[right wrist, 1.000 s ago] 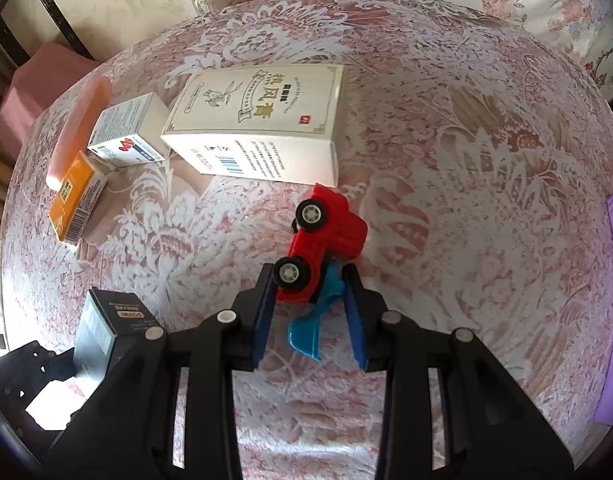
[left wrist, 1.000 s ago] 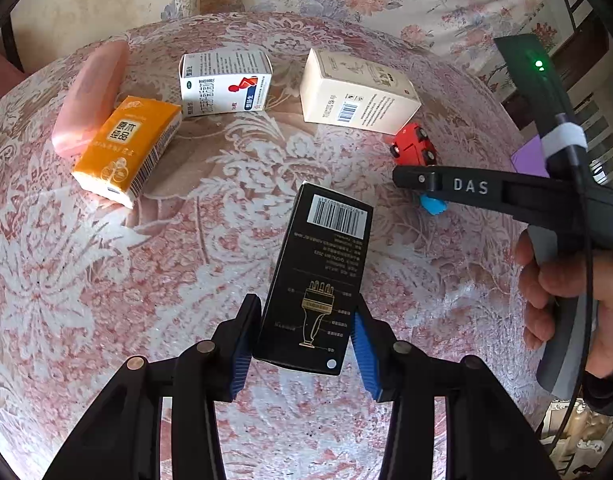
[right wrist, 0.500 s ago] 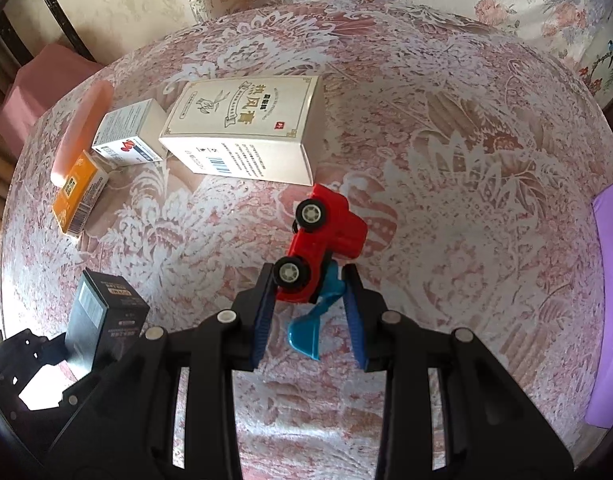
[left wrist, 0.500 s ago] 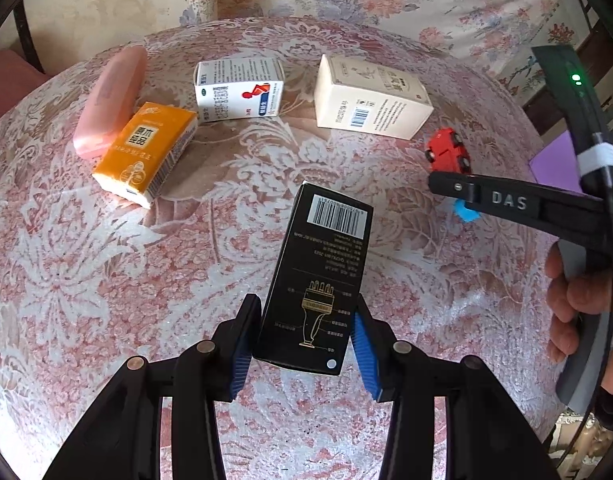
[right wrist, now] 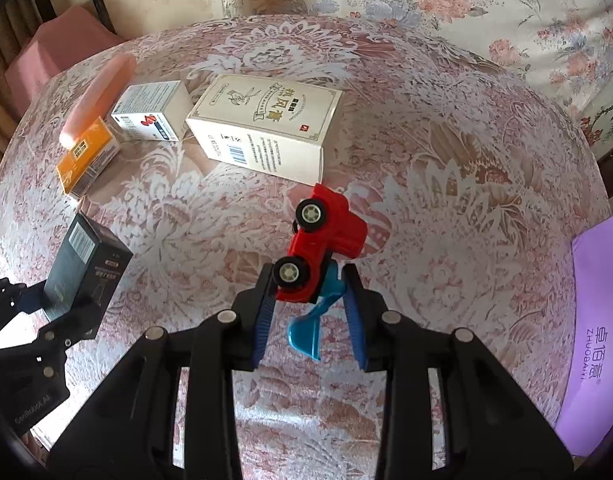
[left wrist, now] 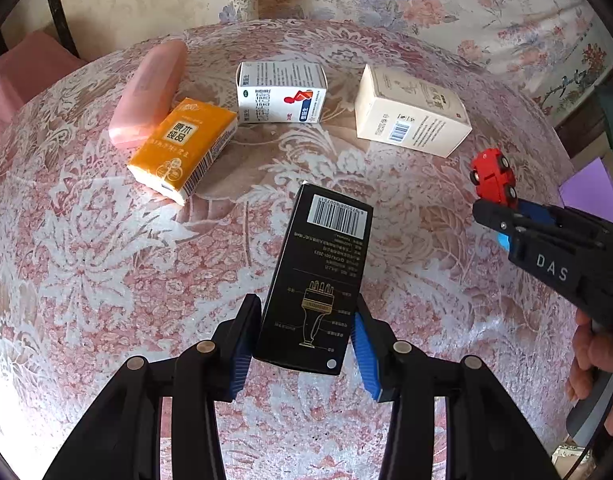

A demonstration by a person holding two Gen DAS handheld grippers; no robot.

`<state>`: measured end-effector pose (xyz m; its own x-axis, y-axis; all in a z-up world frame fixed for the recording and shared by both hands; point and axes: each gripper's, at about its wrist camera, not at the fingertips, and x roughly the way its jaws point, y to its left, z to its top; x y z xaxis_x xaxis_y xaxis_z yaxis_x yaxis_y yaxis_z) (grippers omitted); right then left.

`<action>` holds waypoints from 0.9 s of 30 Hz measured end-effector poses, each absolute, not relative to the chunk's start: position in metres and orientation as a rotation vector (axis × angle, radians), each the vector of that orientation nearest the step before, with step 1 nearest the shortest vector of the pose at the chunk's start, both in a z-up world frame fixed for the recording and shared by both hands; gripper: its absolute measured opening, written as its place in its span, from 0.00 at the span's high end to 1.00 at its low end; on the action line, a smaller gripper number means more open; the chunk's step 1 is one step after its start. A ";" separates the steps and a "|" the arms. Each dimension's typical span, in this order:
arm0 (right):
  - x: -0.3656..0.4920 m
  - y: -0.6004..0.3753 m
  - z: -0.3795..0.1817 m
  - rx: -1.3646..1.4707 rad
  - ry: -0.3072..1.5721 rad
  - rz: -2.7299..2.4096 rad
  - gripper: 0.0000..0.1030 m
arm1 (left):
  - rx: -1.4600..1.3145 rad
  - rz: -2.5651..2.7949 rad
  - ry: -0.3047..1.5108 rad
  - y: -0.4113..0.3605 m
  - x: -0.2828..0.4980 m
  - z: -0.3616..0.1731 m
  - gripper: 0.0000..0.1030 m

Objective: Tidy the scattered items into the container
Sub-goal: 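Lift the black box and toy car and carry them over the purple box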

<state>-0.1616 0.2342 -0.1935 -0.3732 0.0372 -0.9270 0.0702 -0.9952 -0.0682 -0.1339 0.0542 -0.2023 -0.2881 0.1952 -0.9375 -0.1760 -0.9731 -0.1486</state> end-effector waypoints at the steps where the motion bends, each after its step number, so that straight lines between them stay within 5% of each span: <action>1: -0.161 0.235 -0.193 1.748 0.145 -2.581 0.65 | -1.713 2.351 -0.023 0.055 -0.134 -0.202 0.57; 27: -0.144 0.263 -0.175 1.723 0.051 -2.605 0.65 | -1.656 2.377 0.014 0.081 -0.128 -0.179 0.57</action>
<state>-0.1444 0.2625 -0.1753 -0.3915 0.0031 -0.9202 0.0332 -0.9993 -0.0175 -0.1283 0.0812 -0.1786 -0.3266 0.1931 -0.9252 -0.2041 -0.9702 -0.1304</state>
